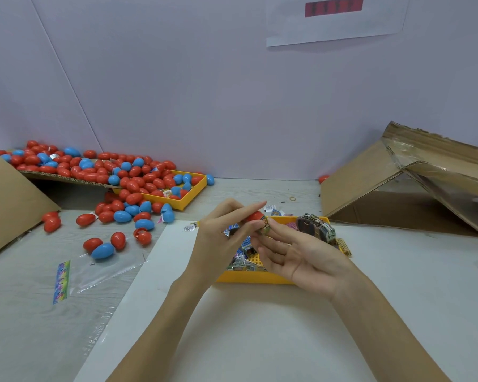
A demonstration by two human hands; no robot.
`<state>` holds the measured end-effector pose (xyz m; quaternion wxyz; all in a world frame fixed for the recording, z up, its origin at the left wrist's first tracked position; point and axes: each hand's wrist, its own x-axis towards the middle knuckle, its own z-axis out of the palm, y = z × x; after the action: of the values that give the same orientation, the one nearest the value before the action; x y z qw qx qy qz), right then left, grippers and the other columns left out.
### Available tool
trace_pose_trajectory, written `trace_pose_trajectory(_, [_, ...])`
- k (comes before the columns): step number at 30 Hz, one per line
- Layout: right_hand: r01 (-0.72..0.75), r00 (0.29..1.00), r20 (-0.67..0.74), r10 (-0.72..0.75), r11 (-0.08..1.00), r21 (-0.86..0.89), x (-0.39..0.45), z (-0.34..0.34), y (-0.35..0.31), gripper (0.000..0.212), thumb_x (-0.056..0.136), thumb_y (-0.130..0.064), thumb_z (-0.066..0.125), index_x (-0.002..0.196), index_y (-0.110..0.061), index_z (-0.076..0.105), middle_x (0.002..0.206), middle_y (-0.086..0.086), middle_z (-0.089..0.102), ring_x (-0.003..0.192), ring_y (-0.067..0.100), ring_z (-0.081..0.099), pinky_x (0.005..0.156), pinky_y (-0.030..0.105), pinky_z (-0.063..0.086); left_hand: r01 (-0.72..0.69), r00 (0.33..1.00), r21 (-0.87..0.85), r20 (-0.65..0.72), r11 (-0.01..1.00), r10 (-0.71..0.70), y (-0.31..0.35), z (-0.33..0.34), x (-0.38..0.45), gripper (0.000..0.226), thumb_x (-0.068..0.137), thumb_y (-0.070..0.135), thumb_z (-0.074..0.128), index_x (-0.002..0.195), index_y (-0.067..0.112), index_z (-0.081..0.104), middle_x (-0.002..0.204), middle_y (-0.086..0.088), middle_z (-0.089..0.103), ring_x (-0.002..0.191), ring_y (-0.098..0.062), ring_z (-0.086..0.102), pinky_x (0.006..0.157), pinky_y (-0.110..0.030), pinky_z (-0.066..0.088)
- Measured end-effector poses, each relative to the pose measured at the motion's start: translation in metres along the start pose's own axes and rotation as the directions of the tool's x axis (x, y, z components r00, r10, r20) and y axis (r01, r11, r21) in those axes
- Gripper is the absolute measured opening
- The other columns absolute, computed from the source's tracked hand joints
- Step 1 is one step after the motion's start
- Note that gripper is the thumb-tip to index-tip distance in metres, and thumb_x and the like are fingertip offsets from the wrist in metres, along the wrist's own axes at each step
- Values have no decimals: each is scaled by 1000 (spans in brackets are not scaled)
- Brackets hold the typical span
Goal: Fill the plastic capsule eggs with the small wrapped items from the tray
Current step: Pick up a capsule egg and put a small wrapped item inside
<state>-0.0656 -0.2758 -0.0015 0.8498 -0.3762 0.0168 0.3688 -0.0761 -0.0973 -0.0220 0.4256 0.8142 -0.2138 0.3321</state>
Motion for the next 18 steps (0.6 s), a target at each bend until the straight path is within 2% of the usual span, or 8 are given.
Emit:
trace_pose_trajectory(4, [-30, 999, -14, 31, 997, 69, -1, 0, 0, 41, 77, -14, 80, 112, 2, 68, 105, 21, 75, 95, 28, 76, 70, 30, 63, -65, 998, 74, 4, 995, 65, -3, 3, 0, 39, 96, 16, 63, 134, 10, 64, 95, -6, 59, 89, -20, 58, 74, -32, 52])
trace_pose_trajectory(10, [-3, 999, -39, 6, 997, 83, -1, 1, 1, 32, 77, -12, 77, 104, 3, 69, 102, 24, 74, 89, 27, 77, 76, 29, 63, -110, 994, 118, -6, 987, 112, -10, 7, -3, 33, 99, 13, 60, 130, 9, 68, 101, -5, 60, 95, -20, 59, 78, -31, 53])
trace_pose_trajectory(14, [64, 996, -68, -61, 998, 29, 2, 3, 4, 35, 79, -14, 75, 107, 7, 69, 105, 25, 75, 90, 26, 77, 76, 28, 64, -81, 996, 107, -28, 991, 85, -9, 11, -4, 28, 100, 8, 58, 125, 6, 71, 106, -5, 64, 101, -22, 61, 84, -31, 53])
trace_pose_trajectory(18, [37, 998, -49, -32, 994, 105, 4, 6, 8, 35, 79, -17, 78, 104, 7, 73, 106, 22, 74, 89, 26, 77, 74, 29, 64, 4, 998, 28, -65, 1000, -2, -3, 13, -4, 27, 103, 11, 53, 124, 9, 71, 108, -1, 64, 103, -20, 63, 86, -21, 50])
